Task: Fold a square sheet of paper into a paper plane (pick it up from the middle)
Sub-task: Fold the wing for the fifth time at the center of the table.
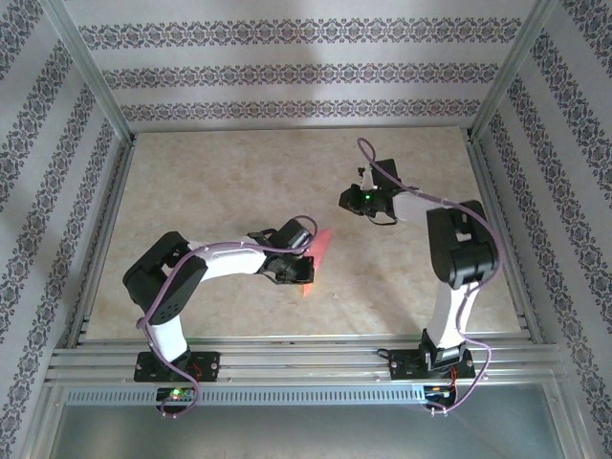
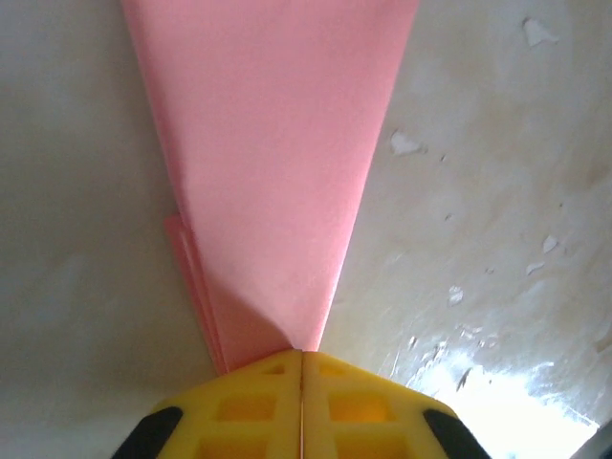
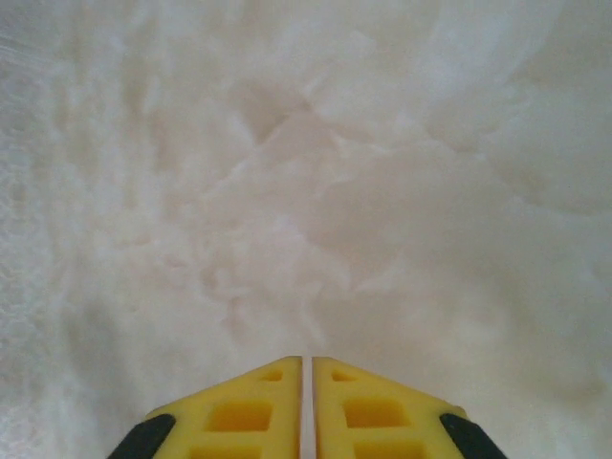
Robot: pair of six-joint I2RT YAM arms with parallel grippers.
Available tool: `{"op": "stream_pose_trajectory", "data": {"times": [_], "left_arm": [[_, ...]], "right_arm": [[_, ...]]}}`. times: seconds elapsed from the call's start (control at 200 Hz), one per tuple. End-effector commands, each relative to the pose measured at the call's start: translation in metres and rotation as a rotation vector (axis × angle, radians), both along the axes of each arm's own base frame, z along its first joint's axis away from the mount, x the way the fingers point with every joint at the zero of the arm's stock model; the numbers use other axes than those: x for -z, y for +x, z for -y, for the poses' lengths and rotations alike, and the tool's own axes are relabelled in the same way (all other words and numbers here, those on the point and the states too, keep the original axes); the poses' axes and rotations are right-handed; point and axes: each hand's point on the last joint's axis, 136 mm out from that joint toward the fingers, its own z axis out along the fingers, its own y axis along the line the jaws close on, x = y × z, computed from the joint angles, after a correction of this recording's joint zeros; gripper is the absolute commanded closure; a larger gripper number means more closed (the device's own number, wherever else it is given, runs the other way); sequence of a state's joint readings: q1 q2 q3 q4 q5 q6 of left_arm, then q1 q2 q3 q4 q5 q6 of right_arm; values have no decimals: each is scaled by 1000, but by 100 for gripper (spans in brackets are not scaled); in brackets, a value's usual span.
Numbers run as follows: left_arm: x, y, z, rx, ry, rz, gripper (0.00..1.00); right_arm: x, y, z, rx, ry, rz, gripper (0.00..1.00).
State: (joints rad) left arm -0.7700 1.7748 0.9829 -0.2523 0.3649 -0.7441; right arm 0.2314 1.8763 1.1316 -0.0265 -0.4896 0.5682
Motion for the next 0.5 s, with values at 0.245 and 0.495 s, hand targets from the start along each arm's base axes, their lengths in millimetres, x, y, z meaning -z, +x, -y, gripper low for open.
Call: {"op": "stream_pose_trajectory", "data": {"times": [0.245, 0.495], "left_arm": [[-115, 46, -42, -177, -200, 249, 43], [-106, 58, -128, -355, -18, 350, 10]], "right_arm": [[-40, -70, 23, 88, -83, 29, 55], [-28, -120, 1, 128, -302, -40, 44]]}}
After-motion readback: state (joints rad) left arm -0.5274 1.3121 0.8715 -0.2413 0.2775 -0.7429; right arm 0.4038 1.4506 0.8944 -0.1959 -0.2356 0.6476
